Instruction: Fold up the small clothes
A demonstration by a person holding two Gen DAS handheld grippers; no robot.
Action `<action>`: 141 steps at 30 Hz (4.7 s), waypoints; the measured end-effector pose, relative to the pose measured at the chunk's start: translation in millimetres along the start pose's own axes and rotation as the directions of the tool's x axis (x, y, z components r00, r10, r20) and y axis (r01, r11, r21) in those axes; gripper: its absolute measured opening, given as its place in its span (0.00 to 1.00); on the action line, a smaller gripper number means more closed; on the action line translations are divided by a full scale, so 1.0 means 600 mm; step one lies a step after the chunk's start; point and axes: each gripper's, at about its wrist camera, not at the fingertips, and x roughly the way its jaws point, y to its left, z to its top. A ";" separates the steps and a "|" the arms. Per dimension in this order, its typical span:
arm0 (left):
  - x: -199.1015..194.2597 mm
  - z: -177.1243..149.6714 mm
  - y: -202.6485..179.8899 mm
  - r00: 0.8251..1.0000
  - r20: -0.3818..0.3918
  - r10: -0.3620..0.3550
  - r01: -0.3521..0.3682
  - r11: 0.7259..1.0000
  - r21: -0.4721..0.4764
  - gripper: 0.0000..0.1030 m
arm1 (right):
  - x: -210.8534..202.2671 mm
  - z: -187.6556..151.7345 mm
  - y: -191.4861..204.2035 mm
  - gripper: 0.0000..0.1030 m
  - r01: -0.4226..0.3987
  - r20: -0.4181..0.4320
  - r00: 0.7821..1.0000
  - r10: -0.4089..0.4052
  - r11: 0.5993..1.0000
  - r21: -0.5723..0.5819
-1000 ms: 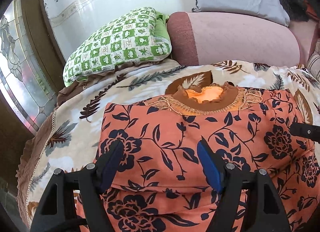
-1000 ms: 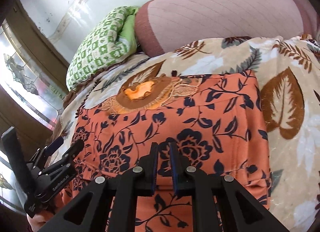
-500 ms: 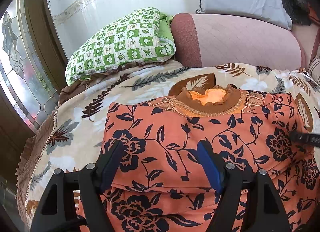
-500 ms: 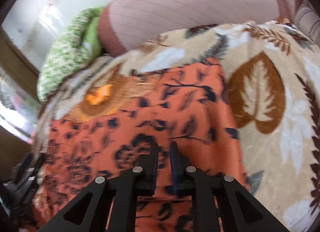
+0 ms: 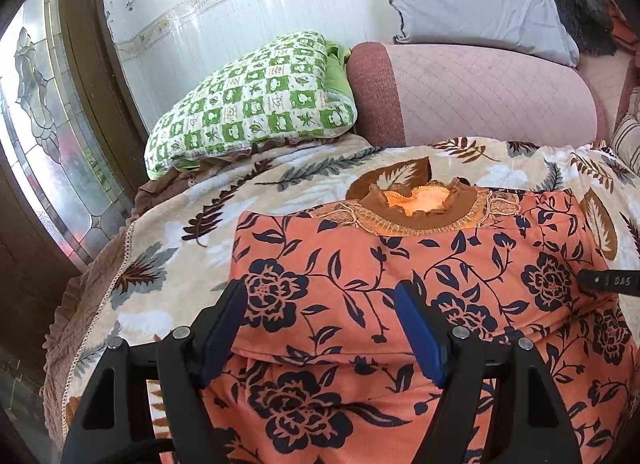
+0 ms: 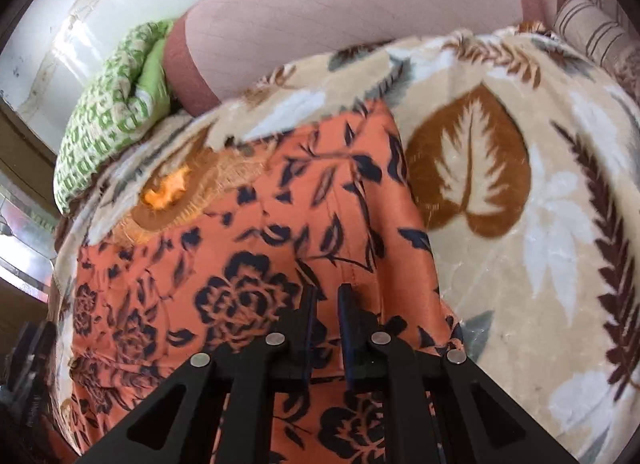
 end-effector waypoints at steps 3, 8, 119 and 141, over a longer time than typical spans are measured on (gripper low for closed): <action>-0.015 -0.001 0.007 1.000 0.013 0.009 -0.009 1.000 -0.005 0.74 | -0.009 -0.005 0.004 0.13 0.001 0.006 1.000 -0.001 1.000 -0.012; -0.045 -0.004 0.020 0.999 0.038 0.024 -0.024 1.000 -0.007 0.74 | -0.074 -0.032 0.009 0.13 -0.066 0.052 0.996 0.067 0.998 -0.007; -0.080 -0.175 0.320 0.738 -0.219 -0.638 0.546 0.756 -0.362 0.08 | -0.254 -0.261 -0.242 0.72 -0.449 -0.239 0.839 0.488 0.870 0.203; -0.087 -0.265 0.283 0.697 -0.373 -0.612 0.534 0.790 -0.300 0.09 | -0.191 -0.367 -0.137 0.14 -0.518 -0.357 0.774 0.524 0.847 0.121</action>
